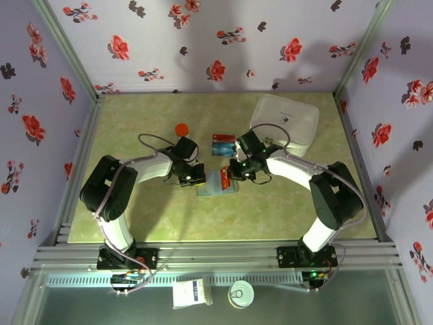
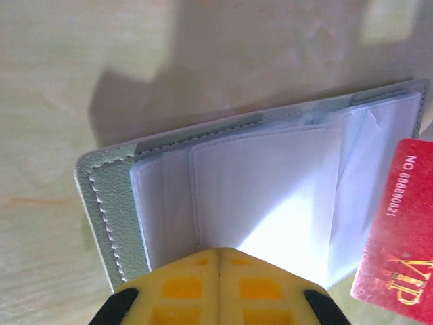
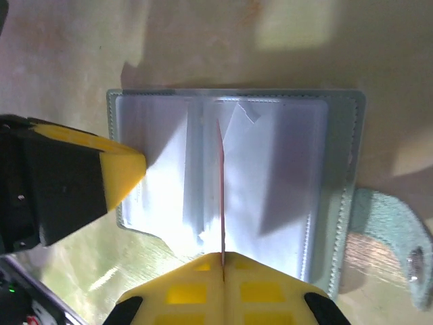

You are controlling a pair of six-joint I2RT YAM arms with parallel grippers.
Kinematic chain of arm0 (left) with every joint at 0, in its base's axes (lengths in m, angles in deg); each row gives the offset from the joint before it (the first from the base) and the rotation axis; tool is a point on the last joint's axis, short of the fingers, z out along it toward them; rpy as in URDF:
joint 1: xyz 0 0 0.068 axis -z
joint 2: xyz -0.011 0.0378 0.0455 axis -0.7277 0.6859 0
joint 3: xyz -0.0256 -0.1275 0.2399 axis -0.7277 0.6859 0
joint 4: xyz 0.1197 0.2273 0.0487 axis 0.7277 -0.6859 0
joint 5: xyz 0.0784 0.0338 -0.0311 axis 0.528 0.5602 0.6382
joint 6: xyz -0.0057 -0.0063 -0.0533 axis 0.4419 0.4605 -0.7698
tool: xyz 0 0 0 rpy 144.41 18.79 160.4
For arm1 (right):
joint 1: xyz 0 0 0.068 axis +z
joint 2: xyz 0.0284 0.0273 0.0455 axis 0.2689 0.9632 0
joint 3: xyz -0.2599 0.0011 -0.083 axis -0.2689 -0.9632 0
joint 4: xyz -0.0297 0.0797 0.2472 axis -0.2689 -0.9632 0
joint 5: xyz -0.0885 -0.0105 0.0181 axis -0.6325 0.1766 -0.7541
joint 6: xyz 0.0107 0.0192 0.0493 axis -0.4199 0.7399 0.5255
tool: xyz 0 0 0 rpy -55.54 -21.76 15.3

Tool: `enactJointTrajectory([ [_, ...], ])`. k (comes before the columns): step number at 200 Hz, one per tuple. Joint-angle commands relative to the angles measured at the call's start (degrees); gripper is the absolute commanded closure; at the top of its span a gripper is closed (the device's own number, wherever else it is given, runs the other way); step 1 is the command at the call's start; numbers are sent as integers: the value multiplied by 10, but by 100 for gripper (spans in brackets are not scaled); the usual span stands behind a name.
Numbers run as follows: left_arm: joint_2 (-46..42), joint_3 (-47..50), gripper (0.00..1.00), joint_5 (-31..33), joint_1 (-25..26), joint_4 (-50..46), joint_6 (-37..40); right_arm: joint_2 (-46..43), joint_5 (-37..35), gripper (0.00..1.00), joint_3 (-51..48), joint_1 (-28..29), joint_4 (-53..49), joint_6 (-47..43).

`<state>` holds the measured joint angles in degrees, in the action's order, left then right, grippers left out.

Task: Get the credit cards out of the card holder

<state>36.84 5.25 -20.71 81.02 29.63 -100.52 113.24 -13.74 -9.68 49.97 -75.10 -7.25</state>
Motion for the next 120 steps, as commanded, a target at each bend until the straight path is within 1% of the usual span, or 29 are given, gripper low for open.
enactJointTrajectory([
  [1,8,-14,100,2,-6,-17,15,-19,-63,99,36,-4,-65,-128],
  [17,5,-15,100,-1,-7,-18,17,-19,-91,100,57,-9,-91,-202],
  [48,-12,-14,93,-4,-10,-19,18,-18,-101,100,101,-21,-118,-375],
  [74,-29,-12,89,-5,-13,-23,18,2,-142,100,159,-28,-147,-522],
  [92,-44,-5,87,-2,-15,-18,13,30,-177,100,212,-30,-171,-594],
  [120,-67,10,86,10,-15,-18,10,89,-168,100,306,-37,-237,-689],
])
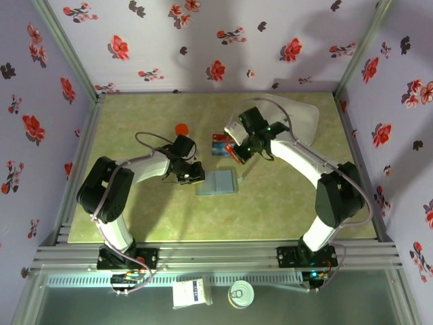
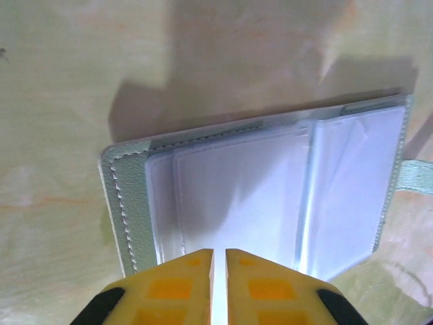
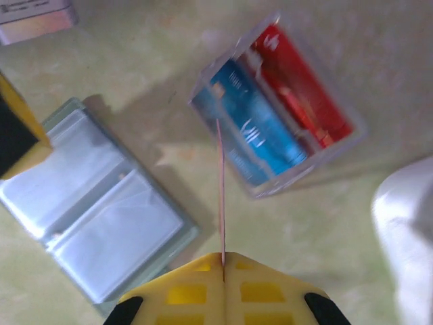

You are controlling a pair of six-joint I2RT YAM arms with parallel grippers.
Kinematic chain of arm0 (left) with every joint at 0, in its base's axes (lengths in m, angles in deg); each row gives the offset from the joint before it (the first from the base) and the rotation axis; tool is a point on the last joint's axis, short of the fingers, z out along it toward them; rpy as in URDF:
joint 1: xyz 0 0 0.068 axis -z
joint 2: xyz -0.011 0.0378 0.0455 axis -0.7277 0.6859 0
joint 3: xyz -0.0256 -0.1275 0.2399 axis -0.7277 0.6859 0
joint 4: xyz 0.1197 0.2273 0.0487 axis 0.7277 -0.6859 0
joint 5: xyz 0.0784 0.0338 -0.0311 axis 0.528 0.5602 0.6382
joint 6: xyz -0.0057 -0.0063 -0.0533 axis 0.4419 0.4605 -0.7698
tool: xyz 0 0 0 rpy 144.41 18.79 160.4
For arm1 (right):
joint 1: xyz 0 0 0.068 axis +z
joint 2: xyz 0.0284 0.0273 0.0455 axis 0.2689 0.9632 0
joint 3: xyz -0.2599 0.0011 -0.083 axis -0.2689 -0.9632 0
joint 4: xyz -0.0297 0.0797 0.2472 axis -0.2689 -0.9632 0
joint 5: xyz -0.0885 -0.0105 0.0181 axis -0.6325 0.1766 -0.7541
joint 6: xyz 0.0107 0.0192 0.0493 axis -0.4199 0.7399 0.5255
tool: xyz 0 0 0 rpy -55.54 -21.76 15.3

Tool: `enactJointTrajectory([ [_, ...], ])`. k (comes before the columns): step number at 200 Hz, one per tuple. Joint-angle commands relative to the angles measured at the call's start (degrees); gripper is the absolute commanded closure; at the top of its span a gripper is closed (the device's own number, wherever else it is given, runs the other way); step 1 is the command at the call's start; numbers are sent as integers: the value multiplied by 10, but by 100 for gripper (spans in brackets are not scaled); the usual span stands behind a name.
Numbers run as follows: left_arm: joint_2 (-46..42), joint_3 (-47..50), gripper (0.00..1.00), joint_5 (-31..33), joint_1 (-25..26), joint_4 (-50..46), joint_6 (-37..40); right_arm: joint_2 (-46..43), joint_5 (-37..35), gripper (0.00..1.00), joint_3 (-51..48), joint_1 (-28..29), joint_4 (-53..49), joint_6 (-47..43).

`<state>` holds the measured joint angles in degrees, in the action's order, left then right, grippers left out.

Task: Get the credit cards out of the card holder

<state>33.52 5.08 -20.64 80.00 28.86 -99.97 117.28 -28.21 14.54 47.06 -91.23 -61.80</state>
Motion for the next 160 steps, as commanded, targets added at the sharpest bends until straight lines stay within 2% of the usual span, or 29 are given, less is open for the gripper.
enactJointTrajectory([
  [1,-35,13,86,10,-5,-10,4,50,-23,100,67,-8,-77,-147],
  [62,-79,51,84,32,-32,-15,7,167,5,100,240,-22,-143,-222],
  [111,-101,61,84,37,-48,-36,17,254,16,100,346,-29,-172,-249],
  [160,-120,87,83,41,-71,-38,20,310,12,100,409,-29,-186,-258],
])
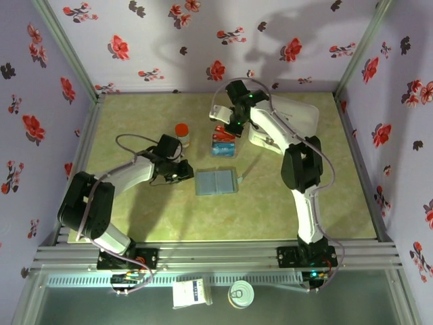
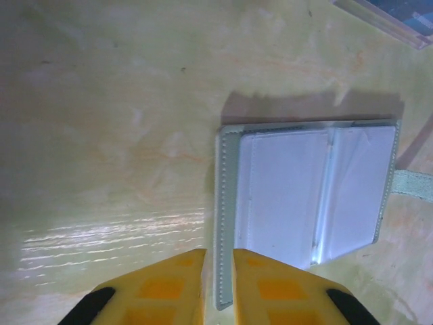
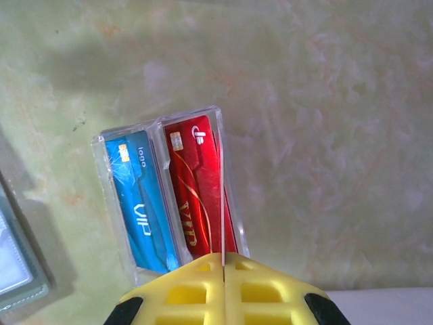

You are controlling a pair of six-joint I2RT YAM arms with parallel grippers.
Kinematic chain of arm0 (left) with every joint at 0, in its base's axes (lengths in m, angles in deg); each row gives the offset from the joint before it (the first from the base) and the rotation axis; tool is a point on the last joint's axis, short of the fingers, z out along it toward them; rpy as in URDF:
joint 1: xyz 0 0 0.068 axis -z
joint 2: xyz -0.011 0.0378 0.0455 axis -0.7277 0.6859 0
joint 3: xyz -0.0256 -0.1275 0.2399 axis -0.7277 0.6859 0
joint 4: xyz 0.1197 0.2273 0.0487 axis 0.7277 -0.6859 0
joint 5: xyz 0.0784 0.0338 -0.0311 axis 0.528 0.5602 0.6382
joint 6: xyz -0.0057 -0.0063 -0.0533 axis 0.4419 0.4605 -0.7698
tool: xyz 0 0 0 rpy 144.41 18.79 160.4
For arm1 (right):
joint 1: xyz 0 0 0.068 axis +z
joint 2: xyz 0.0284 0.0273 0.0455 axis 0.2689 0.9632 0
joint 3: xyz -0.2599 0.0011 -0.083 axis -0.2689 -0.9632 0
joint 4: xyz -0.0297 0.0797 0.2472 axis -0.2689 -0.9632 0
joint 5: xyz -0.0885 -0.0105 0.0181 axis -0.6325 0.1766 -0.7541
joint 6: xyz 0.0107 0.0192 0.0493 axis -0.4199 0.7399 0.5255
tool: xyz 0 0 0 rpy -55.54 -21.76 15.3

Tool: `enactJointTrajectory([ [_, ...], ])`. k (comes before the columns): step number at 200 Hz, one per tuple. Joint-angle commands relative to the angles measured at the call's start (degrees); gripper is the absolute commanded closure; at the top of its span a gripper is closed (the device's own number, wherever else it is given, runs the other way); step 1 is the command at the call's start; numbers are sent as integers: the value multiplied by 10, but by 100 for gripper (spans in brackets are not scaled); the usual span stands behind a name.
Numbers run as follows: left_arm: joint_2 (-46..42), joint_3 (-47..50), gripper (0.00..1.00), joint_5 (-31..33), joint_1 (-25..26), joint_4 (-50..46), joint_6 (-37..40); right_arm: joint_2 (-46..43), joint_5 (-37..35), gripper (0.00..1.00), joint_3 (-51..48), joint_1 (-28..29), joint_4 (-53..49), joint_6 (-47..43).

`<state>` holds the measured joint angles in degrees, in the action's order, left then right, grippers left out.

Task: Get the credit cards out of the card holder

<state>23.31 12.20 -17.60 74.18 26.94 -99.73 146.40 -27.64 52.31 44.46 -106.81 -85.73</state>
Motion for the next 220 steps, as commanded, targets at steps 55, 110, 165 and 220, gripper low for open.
enactJointTrajectory([
  [55,-38,26,81,35,-33,-27,31,9,-20,80,26,-5,-20,-9],
  [110,-84,21,66,135,-56,-62,69,-100,-42,77,-105,-15,67,57],
  [165,-115,16,1,291,-66,-69,106,-272,-84,53,-356,-47,243,208],
  [220,-141,40,0,460,-72,-11,149,-430,-156,1,-606,-97,393,346],
])
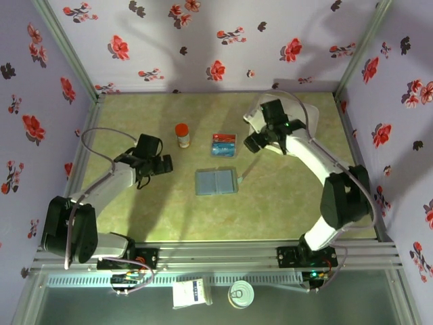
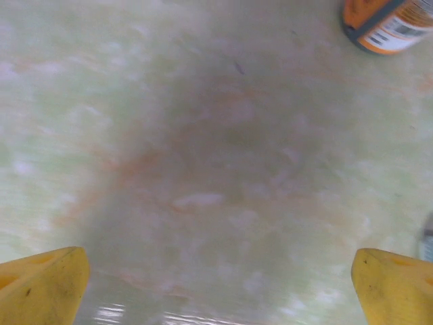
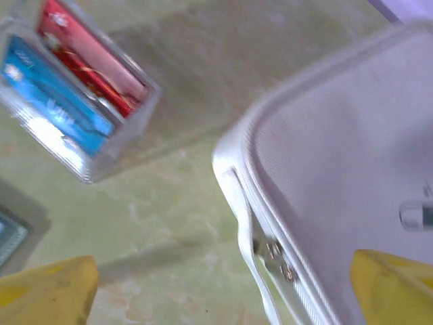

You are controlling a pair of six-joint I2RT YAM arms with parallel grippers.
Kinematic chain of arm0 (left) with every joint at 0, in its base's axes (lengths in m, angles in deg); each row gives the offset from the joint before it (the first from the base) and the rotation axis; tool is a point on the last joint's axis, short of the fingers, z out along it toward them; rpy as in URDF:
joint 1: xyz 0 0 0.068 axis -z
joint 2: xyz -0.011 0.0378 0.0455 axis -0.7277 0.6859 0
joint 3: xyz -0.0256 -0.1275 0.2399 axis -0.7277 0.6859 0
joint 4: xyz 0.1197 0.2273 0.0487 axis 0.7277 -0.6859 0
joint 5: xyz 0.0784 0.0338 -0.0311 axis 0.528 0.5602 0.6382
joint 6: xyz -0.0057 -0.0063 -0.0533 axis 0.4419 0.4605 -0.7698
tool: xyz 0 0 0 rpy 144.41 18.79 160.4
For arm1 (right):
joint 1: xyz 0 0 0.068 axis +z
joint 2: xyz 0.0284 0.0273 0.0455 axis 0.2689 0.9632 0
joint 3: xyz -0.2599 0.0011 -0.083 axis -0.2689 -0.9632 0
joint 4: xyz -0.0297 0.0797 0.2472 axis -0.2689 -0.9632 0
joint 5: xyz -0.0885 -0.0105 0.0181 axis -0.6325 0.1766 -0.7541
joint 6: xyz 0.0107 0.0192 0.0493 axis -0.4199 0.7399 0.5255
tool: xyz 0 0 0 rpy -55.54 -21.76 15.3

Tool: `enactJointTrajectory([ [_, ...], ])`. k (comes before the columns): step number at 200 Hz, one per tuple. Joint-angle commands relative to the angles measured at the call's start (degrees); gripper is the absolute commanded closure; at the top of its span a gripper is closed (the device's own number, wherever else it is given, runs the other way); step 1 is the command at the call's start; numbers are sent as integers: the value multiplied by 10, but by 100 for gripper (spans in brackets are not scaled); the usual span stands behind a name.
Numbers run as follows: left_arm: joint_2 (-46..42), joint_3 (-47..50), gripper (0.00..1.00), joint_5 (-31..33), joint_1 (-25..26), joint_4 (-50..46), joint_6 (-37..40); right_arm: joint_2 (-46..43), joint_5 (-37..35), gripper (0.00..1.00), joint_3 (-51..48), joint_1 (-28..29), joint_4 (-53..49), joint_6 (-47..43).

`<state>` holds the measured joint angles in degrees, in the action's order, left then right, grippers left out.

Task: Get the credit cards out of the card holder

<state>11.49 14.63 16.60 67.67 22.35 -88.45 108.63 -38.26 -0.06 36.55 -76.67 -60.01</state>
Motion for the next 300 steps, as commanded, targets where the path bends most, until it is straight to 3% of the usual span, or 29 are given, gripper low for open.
enactJointTrajectory([
  [1,-23,16,0,121,-7,37,38,-53,-50,1,-88,-19,95,91],
  [23,-30,40,0,165,-12,87,73,-108,-58,1,-191,-44,168,144],
  [76,-32,69,0,154,-66,181,154,-178,-95,1,-370,-92,322,179],
  [110,-42,159,0,169,-89,386,253,-172,-117,1,-442,-125,476,214],
  [156,23,236,0,68,-142,631,300,-108,-127,1,-453,-146,625,224],
  [184,62,249,0,-9,-172,713,288,-57,-88,1,-448,-171,679,251],
  [213,124,274,0,-44,-179,811,296,-22,-57,1,-456,-193,723,268],
  [237,116,258,0,-80,-192,767,289,-10,-60,1,-468,-200,759,276],
  [300,118,249,0,-97,-204,751,283,-12,-62,1,-466,-200,750,277],
])
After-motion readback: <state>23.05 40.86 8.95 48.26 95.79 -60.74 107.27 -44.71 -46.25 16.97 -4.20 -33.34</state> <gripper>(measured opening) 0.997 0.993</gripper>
